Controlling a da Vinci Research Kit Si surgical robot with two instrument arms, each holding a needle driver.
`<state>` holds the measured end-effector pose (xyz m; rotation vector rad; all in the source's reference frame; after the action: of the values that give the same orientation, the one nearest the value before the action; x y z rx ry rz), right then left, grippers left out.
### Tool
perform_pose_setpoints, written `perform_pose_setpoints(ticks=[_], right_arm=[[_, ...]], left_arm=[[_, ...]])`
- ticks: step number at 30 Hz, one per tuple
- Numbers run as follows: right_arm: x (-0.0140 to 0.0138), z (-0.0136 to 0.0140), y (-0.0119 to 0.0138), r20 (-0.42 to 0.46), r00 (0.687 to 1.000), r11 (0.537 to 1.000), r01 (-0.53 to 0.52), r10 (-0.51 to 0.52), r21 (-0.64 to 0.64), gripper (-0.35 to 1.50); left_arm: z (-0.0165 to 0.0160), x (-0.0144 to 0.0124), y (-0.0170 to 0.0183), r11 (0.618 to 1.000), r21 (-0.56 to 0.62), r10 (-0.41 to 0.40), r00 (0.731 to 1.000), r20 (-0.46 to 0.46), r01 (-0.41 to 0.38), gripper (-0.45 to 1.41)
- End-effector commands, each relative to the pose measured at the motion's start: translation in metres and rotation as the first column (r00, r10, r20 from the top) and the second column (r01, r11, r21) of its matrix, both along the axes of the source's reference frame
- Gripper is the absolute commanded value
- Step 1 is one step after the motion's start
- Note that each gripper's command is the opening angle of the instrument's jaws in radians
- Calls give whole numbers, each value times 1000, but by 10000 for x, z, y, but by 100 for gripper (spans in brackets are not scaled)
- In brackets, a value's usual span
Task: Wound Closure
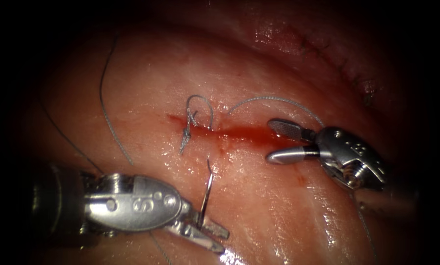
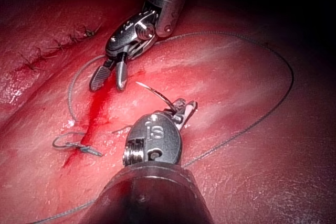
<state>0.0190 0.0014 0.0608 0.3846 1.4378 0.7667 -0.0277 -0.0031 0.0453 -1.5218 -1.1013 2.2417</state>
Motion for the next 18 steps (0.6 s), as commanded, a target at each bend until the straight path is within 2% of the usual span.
perform_pose_setpoints(ticks=[1,4,8,13,15,16,17,18], right_arm=[[8,7,-7,-5,1000,1000,4,-4,2,131],[8,8,-8,-5,1000,1000,4,-4,1,131],[11,8,-9,-10,1000,1000,9,-9,0,131],[15,5,-12,-18,1000,1000,18,-18,-1,131],[16,4,-15,-24,999,999,32,-32,-26,131],[15,2,-19,-29,998,997,46,-48,-58,131],[16,-4,-24,-7,998,986,66,-68,-154,131],[16,-9,-25,3,997,979,72,-73,-190,131]], left_arm=[[1,-4,-8,1000,2,9,1000,13,-9,-45],[-22,-2,-4,1000,12,23,997,76,-24,-45],[-48,-1,15,993,-121,5,992,126,10,-45],[-72,4,54,952,-293,-51,989,136,90,-45],[-76,6,73,925,-357,-93,988,123,132,-45],[-76,9,89,899,-409,-126,987,101,156,-45],[-75,14,117,853,-478,-184,978,99,209,-45],[-74,17,129,832,-503,-211,972,102,233,-45]])
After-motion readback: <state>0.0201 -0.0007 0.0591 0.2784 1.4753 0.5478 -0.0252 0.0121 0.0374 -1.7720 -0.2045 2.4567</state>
